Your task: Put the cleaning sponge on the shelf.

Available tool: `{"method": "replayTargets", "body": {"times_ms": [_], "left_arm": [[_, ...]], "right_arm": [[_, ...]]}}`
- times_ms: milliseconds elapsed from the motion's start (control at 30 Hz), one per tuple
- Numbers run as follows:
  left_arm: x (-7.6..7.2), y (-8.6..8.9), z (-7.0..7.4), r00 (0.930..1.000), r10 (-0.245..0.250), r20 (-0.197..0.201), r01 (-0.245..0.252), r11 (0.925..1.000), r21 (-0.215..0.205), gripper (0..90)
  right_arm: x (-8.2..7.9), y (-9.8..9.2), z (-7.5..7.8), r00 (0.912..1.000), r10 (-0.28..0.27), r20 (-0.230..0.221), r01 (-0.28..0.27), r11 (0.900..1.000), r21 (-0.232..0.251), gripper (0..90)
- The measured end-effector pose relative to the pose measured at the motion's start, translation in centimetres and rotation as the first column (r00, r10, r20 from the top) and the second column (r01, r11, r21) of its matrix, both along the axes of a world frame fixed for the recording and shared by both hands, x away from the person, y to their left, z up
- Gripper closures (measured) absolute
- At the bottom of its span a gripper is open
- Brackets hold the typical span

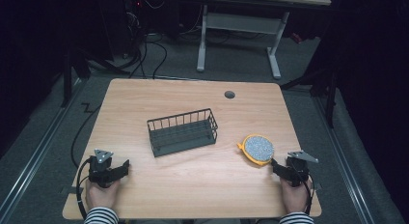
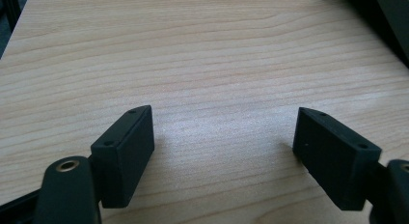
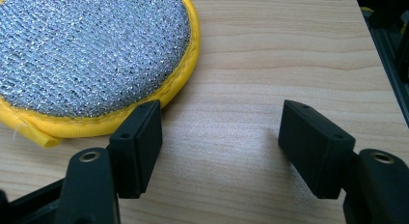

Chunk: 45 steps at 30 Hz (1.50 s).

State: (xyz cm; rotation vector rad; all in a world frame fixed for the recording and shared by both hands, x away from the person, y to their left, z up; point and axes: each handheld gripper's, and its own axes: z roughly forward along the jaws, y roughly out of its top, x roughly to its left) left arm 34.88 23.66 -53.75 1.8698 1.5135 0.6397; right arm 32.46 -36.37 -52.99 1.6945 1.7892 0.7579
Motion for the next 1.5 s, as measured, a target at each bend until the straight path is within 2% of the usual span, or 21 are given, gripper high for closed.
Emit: {"method": "replayTargets", "body": {"times_ms": [67,100,167,433,567,667,733,833,867,900,967,1000,1033,1167,1200,1333,1400,1467,1500], "left_arm": [[0.0,0.2,0.0,1.0000,0.002,0.001,-0.002,0.9996,-0.026,23.1],[0.0,0.2,0.0,1.0000,0.002,0.001,-0.002,0.9996,-0.026,23.2],[0.0,0.5,0.0,1.0000,0.004,0.004,-0.004,0.9982,-0.061,23.2],[0.1,0.7,0.0,1.0000,-0.002,0.005,0.002,0.9971,-0.076,23.6],[0.3,0.4,0.0,1.0000,0.006,0.004,-0.005,0.9985,-0.055,23.6],[0.5,0.4,0.2,1.0000,-0.002,-0.005,0.002,0.9991,-0.042,29.5],[0.7,0.6,0.5,0.9997,-0.008,-0.022,0.007,0.9984,-0.057,31.9],[0.7,0.7,0.8,0.9999,-0.005,-0.013,0.004,0.9968,-0.080,33.0],[0.7,0.7,1.3,0.9998,-0.012,-0.013,0.010,0.9942,-0.107,32.9],[0.7,0.6,1.8,0.9998,-0.017,-0.006,0.016,0.9933,-0.114,33.1],[0.6,0.6,2.0,0.9997,-0.024,-0.003,0.023,0.9928,-0.118,32.9],[0.6,0.4,2.8,0.9991,-0.042,0.001,0.042,0.9911,-0.127,32.7],[0.6,0.4,2.8,0.9991,-0.042,0.001,0.042,0.9911,-0.127,32.6],[0.6,-0.2,4.4,0.9968,-0.079,0.013,0.080,0.9865,-0.143,32.5],[0.6,-0.6,5.1,0.9954,-0.093,0.025,0.096,0.9836,-0.153,32.5],[0.5,-1.4,6.7,0.9908,-0.121,0.060,0.131,0.9737,-0.187,33.5],[0.5,-1.7,7.2,0.9887,-0.133,0.069,0.144,0.9709,-0.192,34.3],[0.8,-2.6,8.4,0.9833,-0.158,0.090,0.173,0.9651,-0.196,34.5],[0.8,-2.6,8.4,0.9833,-0.158,0.090,0.173,0.9651,-0.196,34.5]], "right_arm": [[0.0,0.0,0.0,1.0000,0.001,0.001,-0.001,1.000,0.000,32.4],[0.0,0.0,0.0,1.0000,0.001,0.001,-0.001,1.000,0.000,32.4],[0.0,0.0,0.0,1.0000,0.000,-0.002,0.000,1.000,0.002,32.4],[0.0,0.0,0.0,1.0000,-0.001,-0.002,0.001,1.000,0.003,32.4],[0.0,0.0,0.0,1.0000,0.000,-0.003,0.000,1.000,0.001,32.5],[0.0,0.0,0.0,1.0000,-0.001,-0.003,0.001,1.000,0.002,32.5],[0.0,0.0,0.0,1.0000,0.001,0.000,-0.001,1.000,0.005,32.4],[0.0,-0.1,0.0,1.0000,-0.002,0.000,0.002,1.000,0.010,32.4],[0.0,-0.1,0.0,1.0000,-0.002,0.000,0.002,1.000,0.011,32.4],[0.0,-0.1,0.0,1.0000,-0.002,0.000,0.002,1.000,0.011,32.4],[0.0,-0.1,0.0,1.0000,-0.001,0.001,0.001,1.000,0.009,32.4],[0.0,-0.1,0.0,1.0000,-0.002,0.000,0.002,1.000,0.010,32.4],[0.0,-0.1,0.0,1.0000,0.000,0.000,0.000,1.000,0.009,32.4],[0.0,-0.1,0.0,1.0000,-0.001,0.000,0.001,1.000,0.012,32.1],[0.0,-0.1,0.0,1.0000,0.000,0.000,0.000,1.000,0.013,32.0],[0.0,-0.1,0.0,1.0000,0.002,0.000,-0.002,1.000,0.013,31.8],[0.0,-0.1,0.0,1.0000,0.002,0.000,-0.002,1.000,0.014,31.8],[0.0,-0.1,0.0,1.0000,0.003,-0.001,-0.003,1.000,0.016,31.7],[0.0,-0.1,0.0,1.0000,0.003,-0.001,-0.003,1.000,0.016,31.7]]}}
